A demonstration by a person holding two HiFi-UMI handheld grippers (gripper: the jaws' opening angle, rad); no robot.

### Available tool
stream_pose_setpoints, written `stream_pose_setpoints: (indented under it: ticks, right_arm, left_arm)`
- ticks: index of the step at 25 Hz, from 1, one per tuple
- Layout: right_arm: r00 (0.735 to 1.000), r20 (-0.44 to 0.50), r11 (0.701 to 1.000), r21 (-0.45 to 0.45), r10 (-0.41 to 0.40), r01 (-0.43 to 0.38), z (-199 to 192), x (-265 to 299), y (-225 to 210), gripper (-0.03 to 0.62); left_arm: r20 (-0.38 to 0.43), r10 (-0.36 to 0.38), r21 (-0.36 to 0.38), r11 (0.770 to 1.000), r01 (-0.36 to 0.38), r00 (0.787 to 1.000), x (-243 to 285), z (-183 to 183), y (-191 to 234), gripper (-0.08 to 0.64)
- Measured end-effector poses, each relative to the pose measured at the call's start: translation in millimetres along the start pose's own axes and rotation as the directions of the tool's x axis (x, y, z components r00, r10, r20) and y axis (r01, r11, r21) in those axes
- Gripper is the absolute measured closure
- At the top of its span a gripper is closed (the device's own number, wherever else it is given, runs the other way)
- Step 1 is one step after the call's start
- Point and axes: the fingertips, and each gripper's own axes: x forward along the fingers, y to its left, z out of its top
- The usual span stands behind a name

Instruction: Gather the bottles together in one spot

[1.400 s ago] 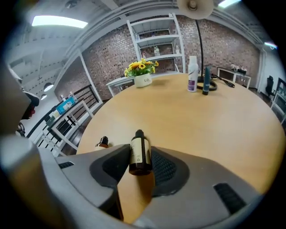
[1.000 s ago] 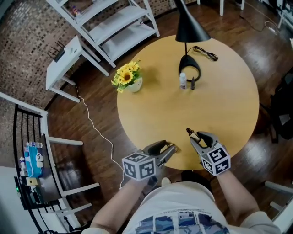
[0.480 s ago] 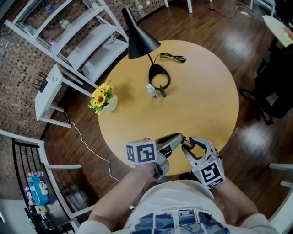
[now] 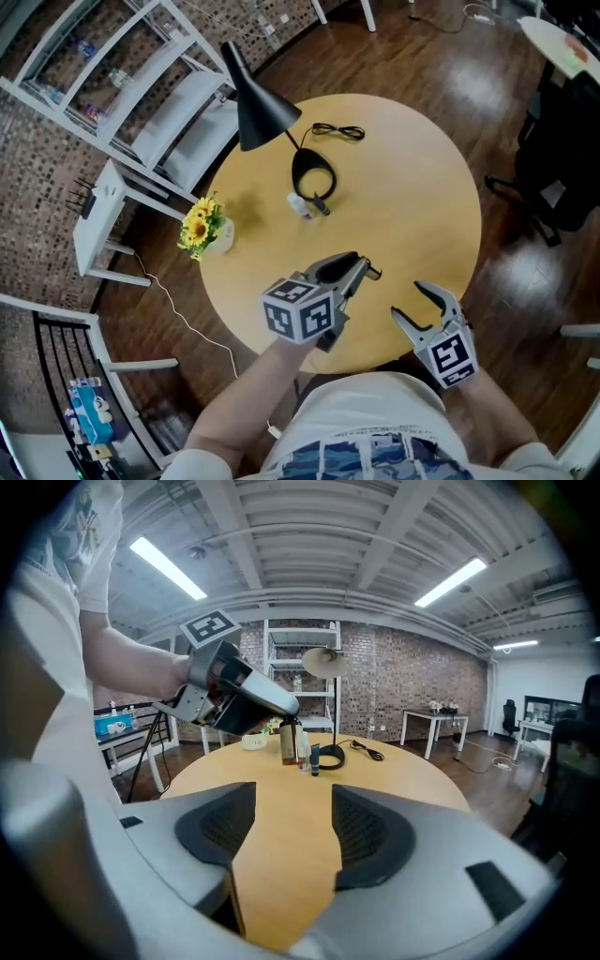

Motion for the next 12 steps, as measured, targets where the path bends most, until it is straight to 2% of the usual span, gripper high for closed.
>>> stream_pose_setpoints:
  ticks: [3,6,9,12]
  right_arm:
    - [0.999,-0.025,0.999,0.039,-0.031,0.032,-12.7,-11.6,-14.4,0.302]
    - [0.997,-0.053,0.995,0.077,-0.058,0.062,-24.3,-19.2,-28.2,0.302]
    - [0.993,-0.083,0.992,0.091,-0.082,0.089,-32.9,-25.2,-43.4,0.302]
    - [0.991,-0.104,0.986,0.134,-0.087,0.101,-42.8,-28.3,-51.6,0.302]
  left_arm:
    - [0.021,0.109,0.146,0.983,-0.111,0.994,16.6,14.8,22.7,0.486]
    - [0.048,0.2,0.245,0.948,-0.205,0.979,36.3,27.8,48.1,0.486]
    - [0.066,0.277,0.3,0.911,-0.284,0.958,58.8,35.9,75.5,0.486]
    - [0.075,0.356,0.302,0.882,-0.362,0.931,81.2,36.6,109.7,0.486]
